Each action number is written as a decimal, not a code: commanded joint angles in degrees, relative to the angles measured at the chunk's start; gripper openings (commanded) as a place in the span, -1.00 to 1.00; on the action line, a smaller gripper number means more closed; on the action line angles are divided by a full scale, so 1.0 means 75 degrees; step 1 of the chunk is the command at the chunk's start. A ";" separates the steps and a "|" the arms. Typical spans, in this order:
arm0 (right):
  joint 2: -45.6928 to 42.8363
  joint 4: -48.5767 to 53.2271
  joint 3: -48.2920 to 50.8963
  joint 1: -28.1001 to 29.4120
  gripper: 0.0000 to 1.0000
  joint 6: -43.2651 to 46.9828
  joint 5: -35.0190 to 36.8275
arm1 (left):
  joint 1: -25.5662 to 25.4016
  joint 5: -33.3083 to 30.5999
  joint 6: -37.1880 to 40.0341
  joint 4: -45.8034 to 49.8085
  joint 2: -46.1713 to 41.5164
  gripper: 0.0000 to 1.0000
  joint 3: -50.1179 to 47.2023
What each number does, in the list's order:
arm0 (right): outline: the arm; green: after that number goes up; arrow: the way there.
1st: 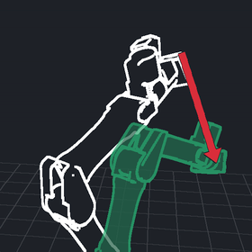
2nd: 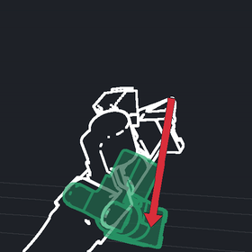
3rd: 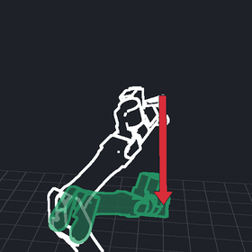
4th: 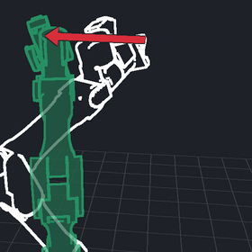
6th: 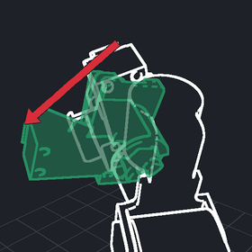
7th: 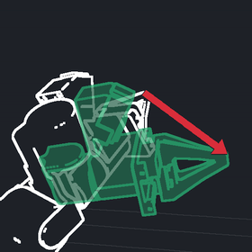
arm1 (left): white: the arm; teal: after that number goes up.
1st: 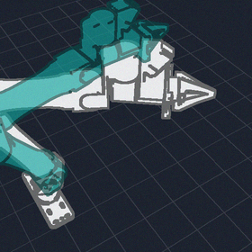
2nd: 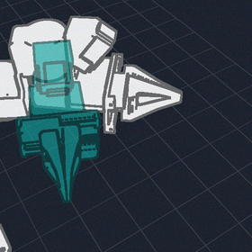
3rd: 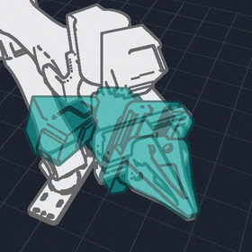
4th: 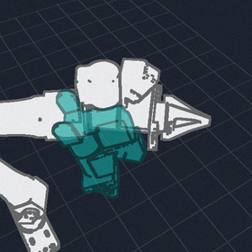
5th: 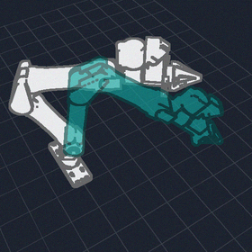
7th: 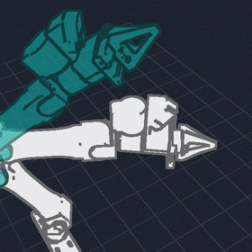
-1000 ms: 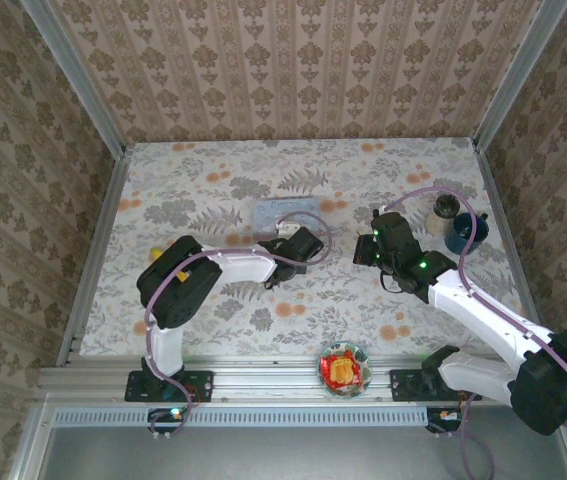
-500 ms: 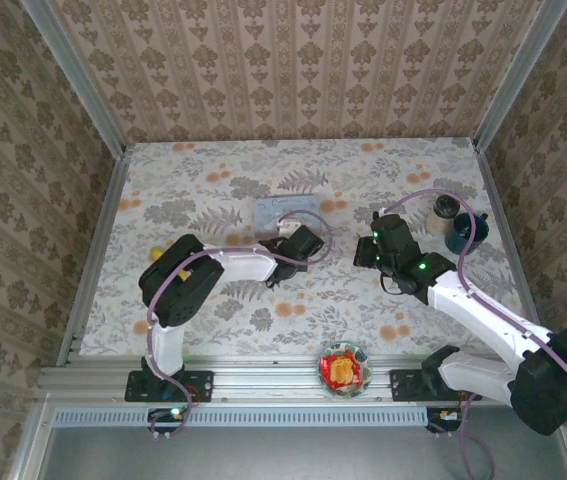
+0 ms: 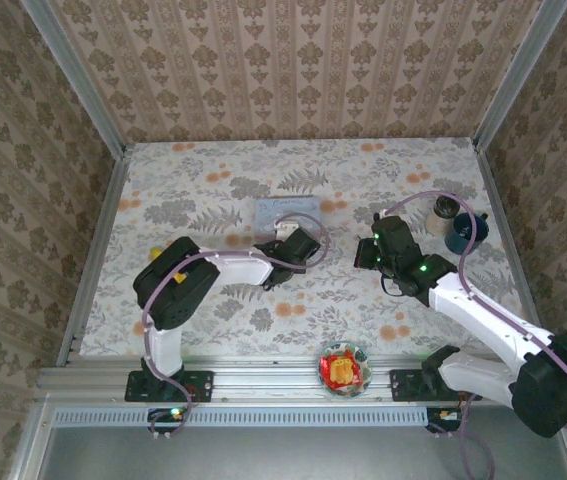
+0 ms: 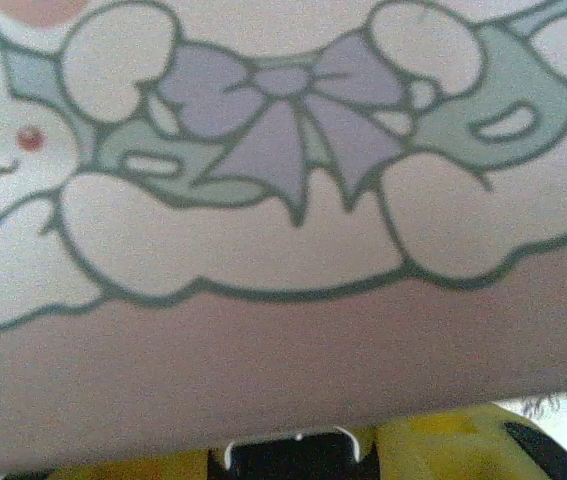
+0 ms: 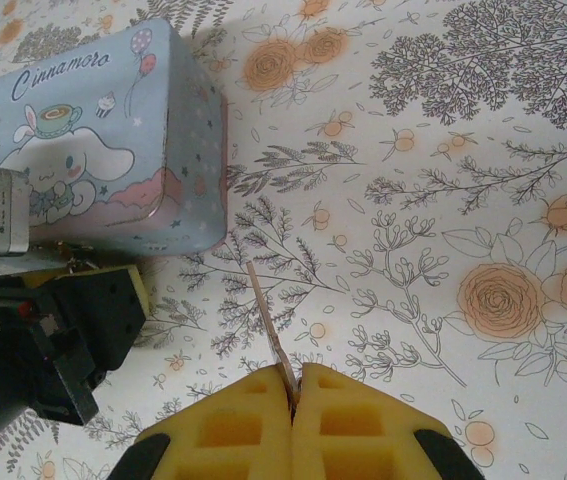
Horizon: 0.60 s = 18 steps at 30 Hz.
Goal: Unlock a padlock with a key
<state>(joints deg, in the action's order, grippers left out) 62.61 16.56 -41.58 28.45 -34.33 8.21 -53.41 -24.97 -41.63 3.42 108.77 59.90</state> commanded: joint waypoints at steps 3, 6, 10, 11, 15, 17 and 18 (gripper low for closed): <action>-0.0364 0.0206 0.0150 0.0045 -1.00 -0.0121 -0.0133 | -0.0401 0.0385 -0.0754 0.0614 -0.0887 -0.65 -0.0600; -0.0437 0.0241 0.0217 0.0051 -1.00 -0.0171 -0.0202 | -0.0659 0.0511 -0.1084 0.0827 -0.1168 -0.64 -0.0797; -0.0490 0.0218 0.0346 0.0080 -1.00 -0.0237 -0.0274 | -0.0868 0.0635 -0.1235 0.0821 -0.1171 -0.38 -0.0862; -0.0502 0.0218 0.0373 0.0086 -1.00 -0.0251 -0.0274 | -0.0883 0.0631 -0.1235 0.0827 -0.1107 -0.24 -0.0834; -0.0629 0.0282 0.0422 0.0109 -1.00 -0.0269 -0.0286 | -0.0866 0.0620 -0.1026 0.0946 -0.0859 0.19 -0.0638; -0.0711 0.0335 0.0426 0.0109 -1.00 -0.0263 -0.0252 | -0.0819 0.0611 -0.0863 0.1089 -0.0772 0.33 -0.0503; -0.0762 0.0347 0.0445 0.0110 -1.00 -0.0274 -0.0245 | -0.0805 0.0588 -0.0757 0.1131 -0.0729 0.34 -0.0428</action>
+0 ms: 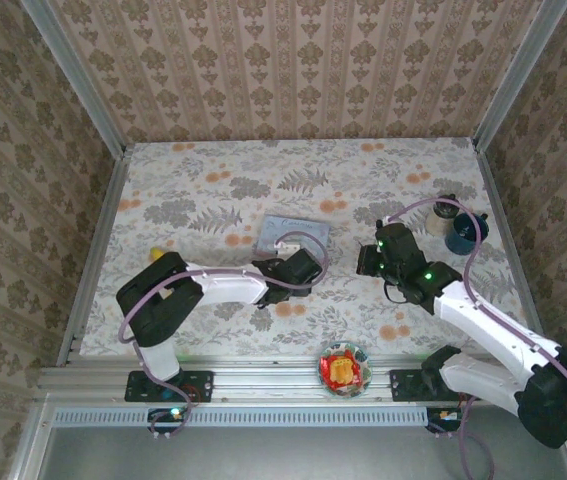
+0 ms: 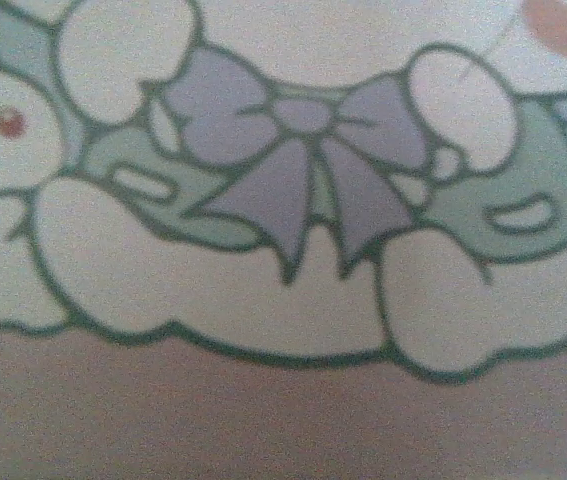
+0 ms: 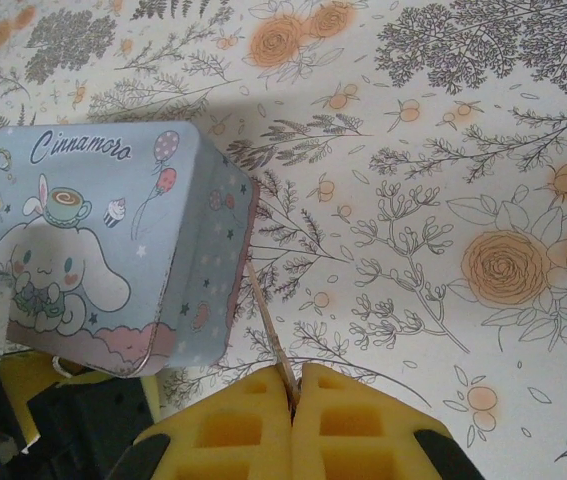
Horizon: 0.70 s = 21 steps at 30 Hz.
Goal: Unlock a padlock with a key
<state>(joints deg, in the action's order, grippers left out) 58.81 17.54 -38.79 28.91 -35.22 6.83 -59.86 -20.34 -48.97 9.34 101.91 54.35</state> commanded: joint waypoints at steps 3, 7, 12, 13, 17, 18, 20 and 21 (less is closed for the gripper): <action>-0.0316 0.0204 0.0109 0.0048 -1.00 -0.0155 0.0005 | 0.0104 -0.0178 0.0436 0.0461 0.0309 0.33 0.0480; -0.0265 0.0159 0.0121 0.0048 -1.00 -0.0150 0.0009 | 0.0129 -0.0378 0.0729 0.0518 0.0477 0.28 0.0697; -0.0145 0.0140 0.0110 0.0048 -1.00 -0.0068 0.0081 | 0.0129 -0.0333 0.1271 0.0384 0.0729 0.22 0.1000; -0.0121 0.0157 0.0089 0.0048 -1.00 -0.0043 0.0106 | 0.0126 -0.0290 0.1383 0.0332 0.0764 0.19 0.1056; -0.0071 0.0184 0.0027 0.0037 -1.00 0.0044 0.0138 | 0.0144 -0.0016 0.1777 0.0078 0.0837 0.11 0.1203; -0.0071 0.0190 0.0027 0.0037 -1.00 0.0044 0.0145 | 0.0164 0.0067 0.1876 0.0084 0.0867 0.10 0.1259; -0.0071 0.0181 0.0038 0.0037 -1.00 0.0031 0.0155 | 0.0177 0.0151 0.1956 0.0190 0.0904 0.08 0.1373; -0.0082 0.0181 0.0041 0.0037 -1.00 0.0020 0.0155 | 0.0199 0.0199 0.1968 0.0224 0.0908 0.08 0.1395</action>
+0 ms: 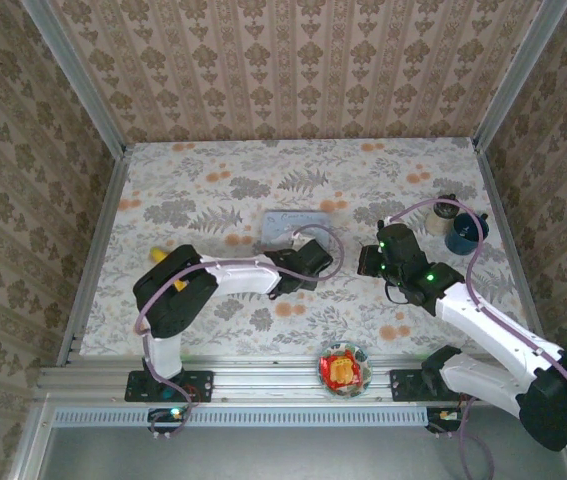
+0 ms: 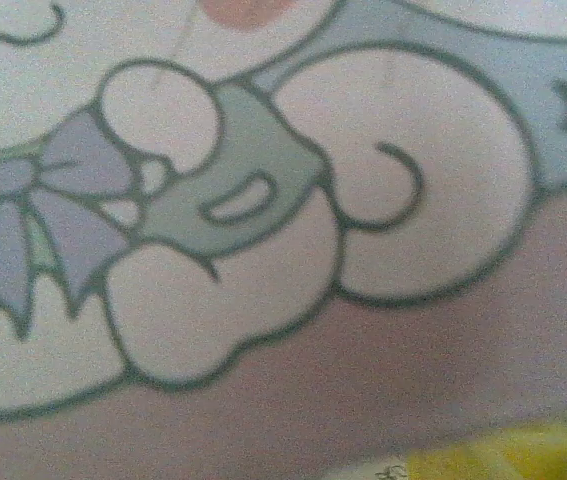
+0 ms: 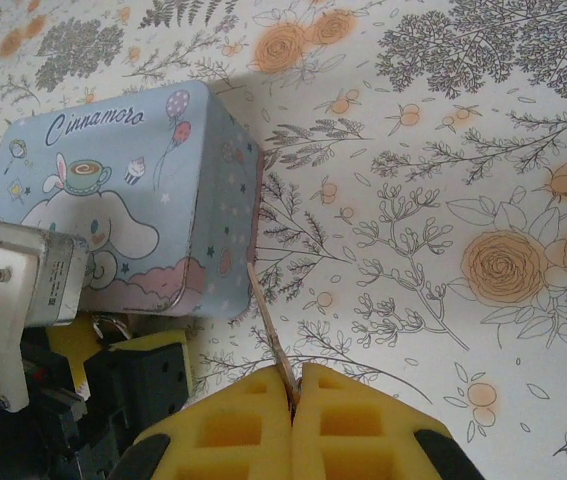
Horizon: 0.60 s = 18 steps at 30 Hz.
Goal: Unlock a padlock with a key
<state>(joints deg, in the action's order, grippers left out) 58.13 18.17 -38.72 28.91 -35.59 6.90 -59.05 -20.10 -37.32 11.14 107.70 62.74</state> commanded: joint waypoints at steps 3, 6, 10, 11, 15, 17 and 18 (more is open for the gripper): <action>-0.0016 0.0096 0.0076 0.0037 -1.00 0.0035 0.0135 | 0.0168 0.0287 0.0383 0.0039 0.0124 0.08 0.0274; -0.0051 0.0102 0.0109 0.0037 -1.00 0.0023 0.0147 | 0.0191 0.0222 0.0304 0.0138 0.0112 0.08 0.0283; -0.0063 0.0079 0.0135 0.0037 -1.00 0.0000 0.0159 | 0.0231 -0.0156 0.0086 0.0410 0.0146 0.17 0.0377; -0.0053 0.0074 0.0146 0.0037 -1.00 0.0000 0.0159 | 0.0242 -0.0221 0.0047 0.0425 0.0157 0.20 0.0398; -0.0031 0.0066 0.0152 0.0037 -1.00 -0.0012 0.0147 | 0.0241 -0.0537 -0.0204 0.0326 0.0130 0.29 0.0420; -0.0031 0.0076 0.0159 0.0037 -1.00 0.0000 0.0147 | 0.0233 -0.0722 -0.0330 0.0256 0.0102 0.32 0.0403; -0.0039 0.0079 0.0149 0.0037 -1.00 -0.0009 0.0143 | 0.0226 -0.0811 -0.0371 0.0237 0.0101 0.32 0.0422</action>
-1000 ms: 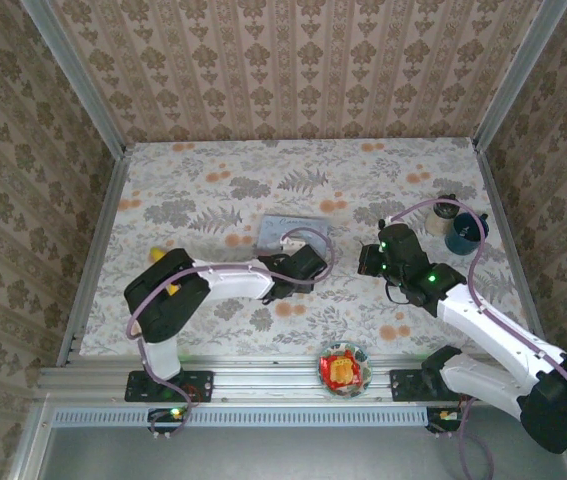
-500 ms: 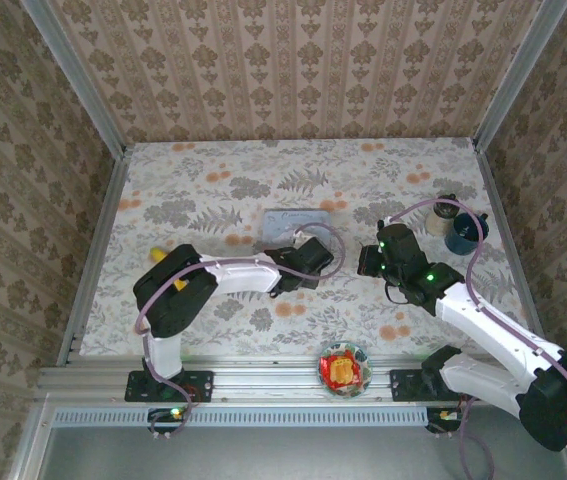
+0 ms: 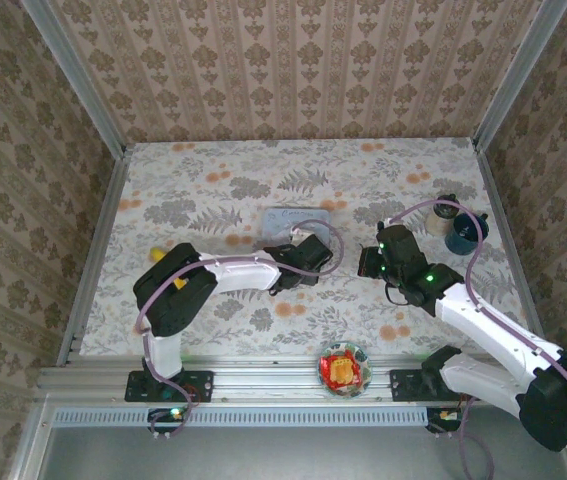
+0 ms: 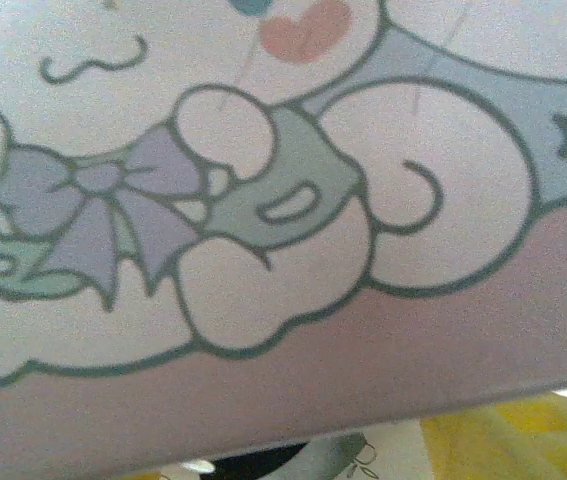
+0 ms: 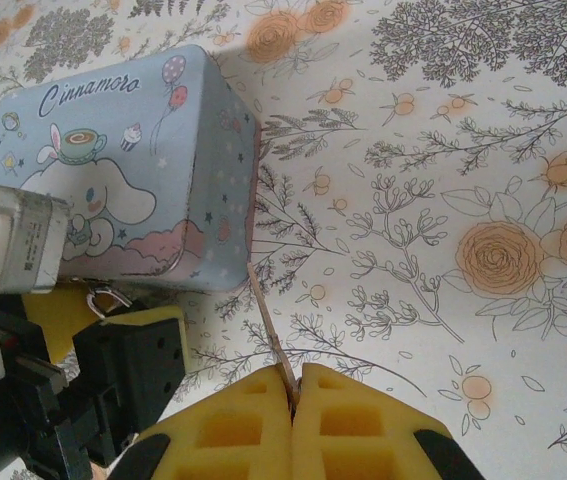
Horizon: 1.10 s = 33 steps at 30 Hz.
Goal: Unlock a padlock with a key
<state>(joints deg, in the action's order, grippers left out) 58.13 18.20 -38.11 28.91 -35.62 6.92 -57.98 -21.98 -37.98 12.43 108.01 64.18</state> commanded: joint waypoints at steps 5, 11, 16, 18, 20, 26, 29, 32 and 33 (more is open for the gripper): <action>-0.0063 0.0082 0.0070 0.0037 -1.00 0.0003 0.0143 | 0.0081 -0.0917 -0.0305 0.0248 0.0084 0.19 0.0359; -0.0064 0.0092 0.0074 0.0037 -1.00 -0.0009 0.0131 | 0.0043 -0.0990 -0.0044 0.0492 0.0119 -0.03 0.0398; -0.0063 0.0059 0.0067 0.0036 -1.00 -0.0031 0.0123 | 0.0025 -0.0753 0.0231 0.0565 0.0139 -0.07 0.0325; -0.0074 0.0070 0.0065 0.0042 -1.00 -0.0033 0.0119 | 0.0034 -0.0772 0.0290 0.0646 0.0154 -0.02 0.0323; -0.0086 0.0070 0.0077 0.0037 -1.00 -0.0043 0.0110 | 0.0044 -0.0773 0.0346 0.0706 0.0182 0.08 0.0319; -0.0098 0.0116 0.0045 0.0036 -1.00 -0.0068 0.0097 | 0.0070 -0.0785 0.0332 0.1005 0.0158 0.08 0.0212; -0.0101 0.0106 0.0019 0.0037 -1.00 -0.0056 0.0108 | 0.0060 -0.0704 0.0358 0.1125 -0.0044 0.00 0.0127; -0.0069 0.0105 -0.0039 0.0037 -1.00 -0.0044 0.0131 | 0.0054 -0.0668 0.0428 0.1133 -0.0237 -0.01 0.0088; -0.0063 0.0118 -0.0051 0.0037 -1.00 -0.0033 0.0136 | 0.0053 -0.0671 0.0452 0.1125 -0.0266 0.00 0.0098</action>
<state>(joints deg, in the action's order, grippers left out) 58.13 18.20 -38.13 28.93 -35.81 6.90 -57.98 -26.85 -35.94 18.31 108.16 65.52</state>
